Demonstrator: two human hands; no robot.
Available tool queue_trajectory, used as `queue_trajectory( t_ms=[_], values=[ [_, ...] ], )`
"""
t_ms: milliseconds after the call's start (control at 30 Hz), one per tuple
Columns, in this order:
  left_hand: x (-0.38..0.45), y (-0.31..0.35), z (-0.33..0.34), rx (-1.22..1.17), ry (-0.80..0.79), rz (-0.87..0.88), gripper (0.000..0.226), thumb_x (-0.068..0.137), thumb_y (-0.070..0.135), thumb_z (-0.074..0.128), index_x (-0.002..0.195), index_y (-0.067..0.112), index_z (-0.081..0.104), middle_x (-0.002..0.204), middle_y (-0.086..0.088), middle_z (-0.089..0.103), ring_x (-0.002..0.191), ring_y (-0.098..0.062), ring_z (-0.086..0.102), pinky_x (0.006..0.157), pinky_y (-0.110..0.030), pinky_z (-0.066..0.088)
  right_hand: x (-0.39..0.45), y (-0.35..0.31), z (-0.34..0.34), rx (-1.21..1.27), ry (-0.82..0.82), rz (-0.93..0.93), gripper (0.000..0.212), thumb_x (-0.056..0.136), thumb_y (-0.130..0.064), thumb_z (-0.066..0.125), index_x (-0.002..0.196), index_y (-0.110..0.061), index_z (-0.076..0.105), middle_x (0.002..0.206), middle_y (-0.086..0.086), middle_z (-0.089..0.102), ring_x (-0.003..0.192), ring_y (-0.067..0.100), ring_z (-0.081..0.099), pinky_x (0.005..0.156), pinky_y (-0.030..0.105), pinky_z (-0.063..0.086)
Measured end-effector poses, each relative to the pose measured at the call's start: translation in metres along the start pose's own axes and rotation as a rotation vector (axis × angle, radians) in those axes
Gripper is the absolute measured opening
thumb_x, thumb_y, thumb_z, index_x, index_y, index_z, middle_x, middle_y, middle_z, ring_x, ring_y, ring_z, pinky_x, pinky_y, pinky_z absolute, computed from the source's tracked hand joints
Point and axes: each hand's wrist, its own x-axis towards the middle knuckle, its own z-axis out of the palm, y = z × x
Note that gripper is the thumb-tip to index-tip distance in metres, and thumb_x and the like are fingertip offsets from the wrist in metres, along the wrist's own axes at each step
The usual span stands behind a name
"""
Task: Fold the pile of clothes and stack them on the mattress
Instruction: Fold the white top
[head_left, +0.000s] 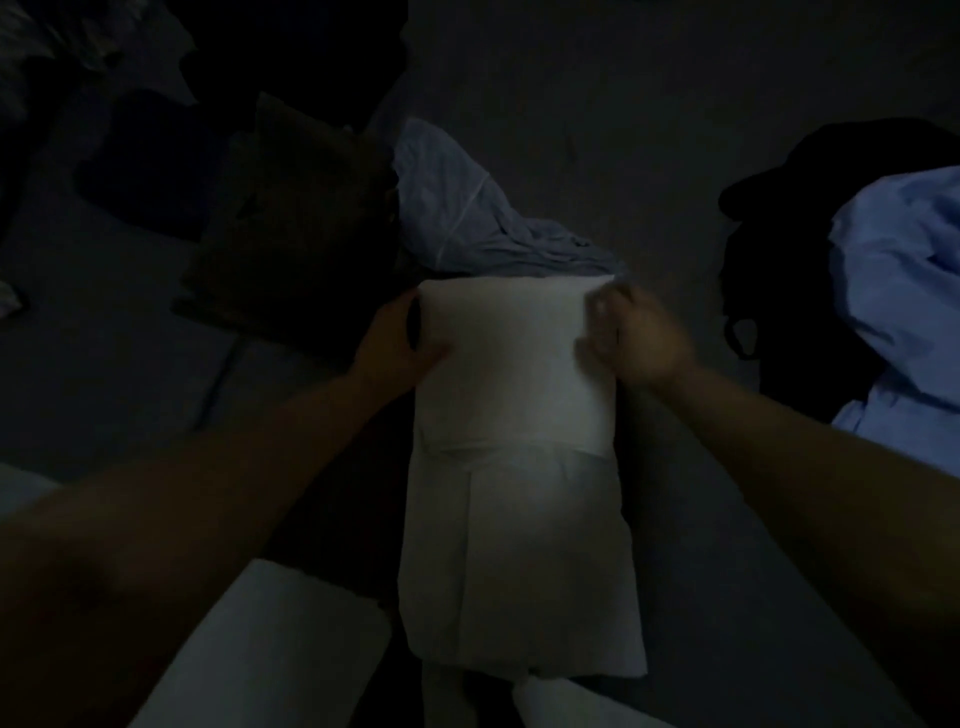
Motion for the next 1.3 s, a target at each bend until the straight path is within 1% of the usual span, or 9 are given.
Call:
queue_trajectory(
  t_ms=[133, 300, 567, 667, 767, 933, 1067, 1167, 1300],
  values=[
    [0.048, 0.016, -0.002, 0.473, -0.087, 0.088, 0.089, 0.077, 0.044, 0.068, 0.148, 0.016, 0.023, 0.153, -0.014, 0.022, 0.141, -0.034, 0.019, 0.111, -0.047, 0.028, 0.041, -0.012, -0.006, -0.130, -0.153, 0.080, 0.077, 0.074, -0.025, 0.069, 0.141, -0.014, 0.033, 0.147, 0.015, 0.034, 0.137, 0.031, 0.029, 0.112, 0.047, 0.026],
    [0.064, 0.027, 0.003, 0.833, -0.206, 0.267, 0.078, 0.076, 0.049, 0.067, 0.140, 0.016, 0.037, 0.146, -0.011, 0.035, 0.136, -0.032, 0.027, 0.108, -0.047, 0.024, 0.054, -0.017, -0.007, -0.300, -0.193, 0.170, 0.048, 0.081, -0.029, 0.064, 0.125, -0.011, 0.055, 0.130, 0.017, 0.051, 0.124, 0.032, 0.044, 0.109, 0.045, 0.023],
    [0.054, 0.061, -0.006, 0.833, -0.270, 0.442, 0.119, 0.047, 0.083, 0.065, 0.142, 0.019, 0.033, 0.148, -0.012, 0.031, 0.136, -0.032, 0.029, 0.110, -0.045, 0.021, 0.000, -0.024, -0.038, -0.097, -0.033, -0.434, 0.027, 0.067, -0.011, 0.056, 0.090, 0.000, 0.062, 0.091, 0.023, 0.056, 0.086, 0.037, 0.055, 0.068, 0.036, 0.041],
    [0.036, 0.076, -0.016, 0.987, -0.516, 0.395, 0.110, 0.056, 0.074, 0.070, 0.145, 0.027, 0.028, 0.151, -0.003, 0.031, 0.139, -0.027, 0.028, 0.113, -0.042, 0.015, -0.043, -0.026, -0.047, -0.136, -0.028, -0.514, 0.014, 0.068, -0.006, 0.053, 0.082, -0.004, 0.057, 0.089, 0.017, 0.055, 0.080, 0.031, 0.054, 0.057, 0.031, 0.040],
    [-0.003, 0.080, -0.022, 0.987, -0.707, 0.250, 0.084, 0.067, 0.060, 0.072, 0.138, 0.025, 0.042, 0.141, -0.004, 0.046, 0.129, -0.025, 0.042, 0.105, -0.032, 0.030, -0.083, -0.026, -0.046, -0.150, -0.008, -0.556, 0.016, 0.072, -0.015, 0.037, 0.074, -0.009, 0.052, 0.083, 0.011, 0.053, 0.073, 0.026, 0.050, 0.053, 0.027, 0.032],
    [-0.098, 0.054, -0.013, 0.756, -0.475, 0.269, 0.049, 0.084, 0.037, 0.059, 0.128, 0.020, 0.046, 0.120, -0.013, 0.060, 0.108, -0.032, 0.060, 0.083, -0.036, 0.048, -0.140, -0.026, -0.024, -0.066, -0.058, -0.580, 0.019, 0.067, -0.010, 0.045, 0.084, -0.017, 0.041, 0.084, 0.013, 0.055, 0.074, 0.029, 0.051, 0.058, 0.027, 0.037],
    [-0.179, 0.020, 0.011, 0.606, -0.124, 0.561, 0.057, 0.054, 0.041, 0.070, 0.101, 0.018, 0.047, 0.071, -0.009, 0.069, 0.055, -0.024, 0.067, 0.043, -0.022, 0.048, -0.189, -0.026, 0.005, -0.105, -0.123, -0.601, 0.047, 0.050, -0.006, 0.077, 0.090, -0.015, 0.053, 0.091, 0.009, 0.057, 0.080, 0.026, 0.055, 0.054, 0.026, 0.043],
    [-0.218, 0.002, 0.035, 0.600, -0.152, 0.526, 0.079, 0.027, 0.037, 0.088, 0.091, 0.023, 0.045, 0.065, 0.005, 0.064, 0.051, -0.014, 0.063, 0.042, -0.014, 0.041, -0.224, -0.025, 0.027, -0.107, -0.138, -0.624, 0.058, 0.047, -0.015, 0.083, 0.098, -0.015, 0.056, 0.103, 0.006, 0.055, 0.092, 0.018, 0.047, 0.062, 0.023, 0.044],
    [-0.254, -0.026, 0.071, 0.623, -0.110, 0.506, 0.081, 0.025, 0.030, 0.086, 0.094, 0.020, 0.044, 0.073, 0.002, 0.063, 0.060, -0.019, 0.063, 0.055, -0.020, 0.048, -0.264, -0.023, 0.058, -0.128, -0.204, -0.577, 0.070, 0.040, -0.018, 0.087, 0.103, -0.016, 0.057, 0.108, 0.009, 0.063, 0.093, 0.023, 0.065, 0.064, 0.022, 0.053]
  ],
)
